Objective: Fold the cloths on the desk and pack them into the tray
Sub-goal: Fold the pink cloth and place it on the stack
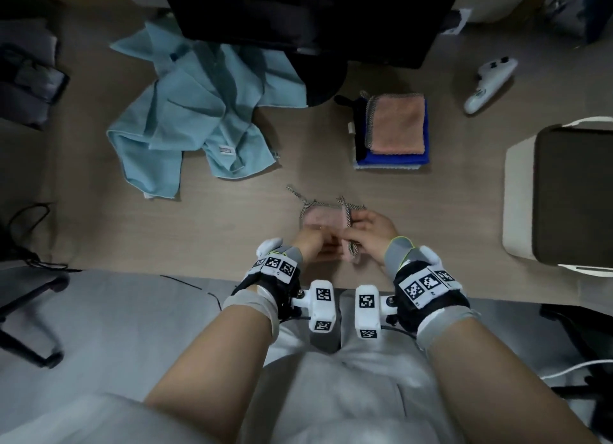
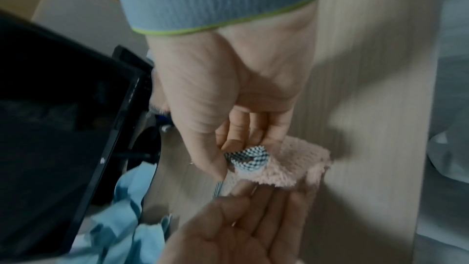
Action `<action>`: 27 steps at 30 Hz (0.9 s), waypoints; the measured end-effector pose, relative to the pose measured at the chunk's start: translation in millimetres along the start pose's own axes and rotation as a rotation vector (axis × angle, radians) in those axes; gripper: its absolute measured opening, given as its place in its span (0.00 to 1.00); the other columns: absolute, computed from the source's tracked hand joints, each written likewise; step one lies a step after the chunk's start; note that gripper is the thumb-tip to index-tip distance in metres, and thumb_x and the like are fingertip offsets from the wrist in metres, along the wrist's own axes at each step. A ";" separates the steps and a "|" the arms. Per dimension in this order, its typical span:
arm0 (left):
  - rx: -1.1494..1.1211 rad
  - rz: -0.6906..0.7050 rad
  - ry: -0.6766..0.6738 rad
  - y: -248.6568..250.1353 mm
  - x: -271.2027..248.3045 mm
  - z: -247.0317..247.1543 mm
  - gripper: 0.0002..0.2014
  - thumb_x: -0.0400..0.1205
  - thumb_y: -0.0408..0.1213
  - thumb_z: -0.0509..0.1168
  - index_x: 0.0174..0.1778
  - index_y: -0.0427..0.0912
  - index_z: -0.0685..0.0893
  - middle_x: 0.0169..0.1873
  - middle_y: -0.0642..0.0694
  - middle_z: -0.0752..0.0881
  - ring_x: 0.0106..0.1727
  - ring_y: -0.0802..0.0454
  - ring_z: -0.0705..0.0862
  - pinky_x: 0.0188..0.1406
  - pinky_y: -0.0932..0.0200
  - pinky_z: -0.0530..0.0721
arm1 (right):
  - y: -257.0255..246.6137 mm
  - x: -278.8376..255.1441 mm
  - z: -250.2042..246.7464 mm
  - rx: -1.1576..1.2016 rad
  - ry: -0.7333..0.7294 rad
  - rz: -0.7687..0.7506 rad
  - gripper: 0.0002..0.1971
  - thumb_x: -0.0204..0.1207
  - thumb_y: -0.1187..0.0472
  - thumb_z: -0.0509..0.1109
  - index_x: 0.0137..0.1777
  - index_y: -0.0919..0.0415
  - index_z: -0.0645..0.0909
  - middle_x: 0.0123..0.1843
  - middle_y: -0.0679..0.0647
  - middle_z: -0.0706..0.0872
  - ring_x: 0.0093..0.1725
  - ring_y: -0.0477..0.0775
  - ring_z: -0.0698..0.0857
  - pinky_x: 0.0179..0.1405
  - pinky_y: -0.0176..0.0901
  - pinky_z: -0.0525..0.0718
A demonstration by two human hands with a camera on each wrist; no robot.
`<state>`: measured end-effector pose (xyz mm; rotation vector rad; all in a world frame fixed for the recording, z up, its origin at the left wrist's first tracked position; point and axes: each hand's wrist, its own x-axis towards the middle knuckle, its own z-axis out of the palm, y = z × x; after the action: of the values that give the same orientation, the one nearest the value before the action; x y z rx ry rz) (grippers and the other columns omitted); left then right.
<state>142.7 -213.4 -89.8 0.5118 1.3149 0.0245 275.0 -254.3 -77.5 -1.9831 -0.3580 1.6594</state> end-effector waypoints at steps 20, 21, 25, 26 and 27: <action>0.139 0.068 0.160 13.5 9.0 -82.0 0.06 0.79 0.29 0.63 0.41 0.44 0.80 0.32 0.42 0.82 0.33 0.48 0.80 0.38 0.56 0.82 | -12.8 19.3 80.8 0.052 -0.044 0.107 0.13 0.78 0.75 0.65 0.60 0.63 0.80 0.46 0.57 0.86 0.34 0.48 0.85 0.32 0.29 0.85; 0.175 0.089 0.207 13.2 9.5 -81.4 0.04 0.75 0.32 0.65 0.41 0.46 0.81 0.32 0.43 0.83 0.33 0.47 0.81 0.40 0.54 0.83 | -13.0 16.1 78.4 0.048 -0.044 0.101 0.13 0.78 0.75 0.65 0.59 0.63 0.80 0.45 0.57 0.86 0.34 0.49 0.84 0.31 0.31 0.85; 0.296 0.157 0.326 9.0 13.5 -82.6 0.03 0.69 0.36 0.69 0.37 0.48 0.83 0.30 0.48 0.87 0.30 0.48 0.85 0.40 0.54 0.85 | -2.2 19.0 55.8 -0.082 0.202 0.079 0.07 0.67 0.60 0.73 0.45 0.53 0.83 0.34 0.53 0.87 0.25 0.51 0.82 0.25 0.41 0.84; 0.315 0.155 0.326 7.9 12.2 -79.4 0.03 0.71 0.36 0.70 0.37 0.48 0.83 0.30 0.48 0.87 0.31 0.48 0.84 0.39 0.54 0.85 | 2.2 20.9 45.3 -0.155 0.297 0.067 0.10 0.61 0.55 0.74 0.42 0.51 0.82 0.34 0.50 0.88 0.29 0.52 0.84 0.32 0.45 0.87; 0.332 0.157 0.327 6.8 11.2 -75.3 0.04 0.71 0.35 0.70 0.38 0.48 0.83 0.30 0.48 0.86 0.31 0.47 0.84 0.39 0.53 0.86 | 5.0 20.7 35.9 -0.205 0.359 0.055 0.13 0.57 0.51 0.76 0.41 0.51 0.79 0.39 0.49 0.89 0.35 0.53 0.87 0.41 0.48 0.88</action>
<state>77.9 -178.1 -109.5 0.9230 1.6054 0.0201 244.0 -239.7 -101.3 -2.4093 -0.3512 1.3019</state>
